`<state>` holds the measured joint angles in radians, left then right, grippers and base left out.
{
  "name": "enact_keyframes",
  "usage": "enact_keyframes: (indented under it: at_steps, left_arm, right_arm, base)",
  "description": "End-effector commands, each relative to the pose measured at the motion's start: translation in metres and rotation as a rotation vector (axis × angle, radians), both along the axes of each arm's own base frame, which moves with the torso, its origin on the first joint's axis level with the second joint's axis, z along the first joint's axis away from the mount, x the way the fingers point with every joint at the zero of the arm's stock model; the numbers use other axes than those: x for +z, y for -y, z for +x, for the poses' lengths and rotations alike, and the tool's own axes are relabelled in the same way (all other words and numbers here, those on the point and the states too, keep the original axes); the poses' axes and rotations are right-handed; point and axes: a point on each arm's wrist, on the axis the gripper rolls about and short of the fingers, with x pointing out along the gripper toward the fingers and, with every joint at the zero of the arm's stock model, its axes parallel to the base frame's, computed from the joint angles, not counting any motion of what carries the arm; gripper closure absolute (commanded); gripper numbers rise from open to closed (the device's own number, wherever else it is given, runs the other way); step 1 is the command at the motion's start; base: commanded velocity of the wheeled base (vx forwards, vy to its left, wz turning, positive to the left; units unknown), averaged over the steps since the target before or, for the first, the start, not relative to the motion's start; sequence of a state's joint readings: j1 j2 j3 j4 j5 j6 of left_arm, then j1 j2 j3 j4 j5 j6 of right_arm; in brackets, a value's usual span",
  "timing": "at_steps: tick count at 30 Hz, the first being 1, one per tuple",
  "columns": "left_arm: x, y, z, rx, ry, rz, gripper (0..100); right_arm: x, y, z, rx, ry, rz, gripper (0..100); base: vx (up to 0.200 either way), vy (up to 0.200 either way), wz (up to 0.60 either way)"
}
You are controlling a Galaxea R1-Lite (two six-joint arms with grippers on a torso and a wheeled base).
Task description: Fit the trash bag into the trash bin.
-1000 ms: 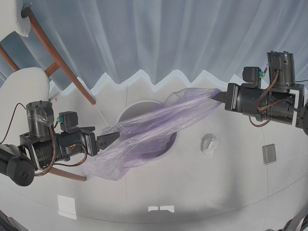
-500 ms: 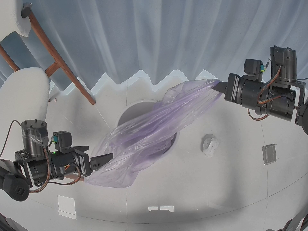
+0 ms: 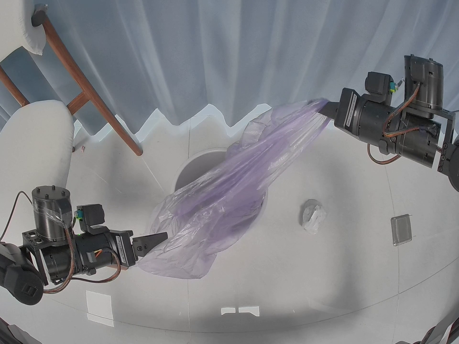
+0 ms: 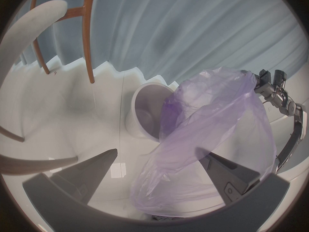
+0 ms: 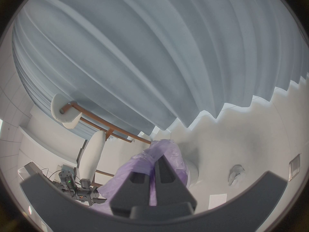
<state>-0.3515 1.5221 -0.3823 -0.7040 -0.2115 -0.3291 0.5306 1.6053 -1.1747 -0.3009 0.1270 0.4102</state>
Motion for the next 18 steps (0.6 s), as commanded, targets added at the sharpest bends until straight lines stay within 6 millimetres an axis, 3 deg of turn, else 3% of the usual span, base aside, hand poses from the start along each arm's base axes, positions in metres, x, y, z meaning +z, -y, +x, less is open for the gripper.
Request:
enact_keyframes:
  at_steps: [1,18]
  left_arm:
    - [-0.003,-0.001,-0.001,0.016,-0.025,-0.016,0]
    - [-0.011,0.003,0.003,0.110,-0.178,-0.184,0]
  right_arm:
    - [-0.004,0.000,0.007,-0.011,-0.007,0.004,100]
    - [0.020,0.004,0.015,-0.040,0.019,0.095,100]
  base:
    - [0.000,0.000,0.00]
    - [0.000,0.000,0.00]
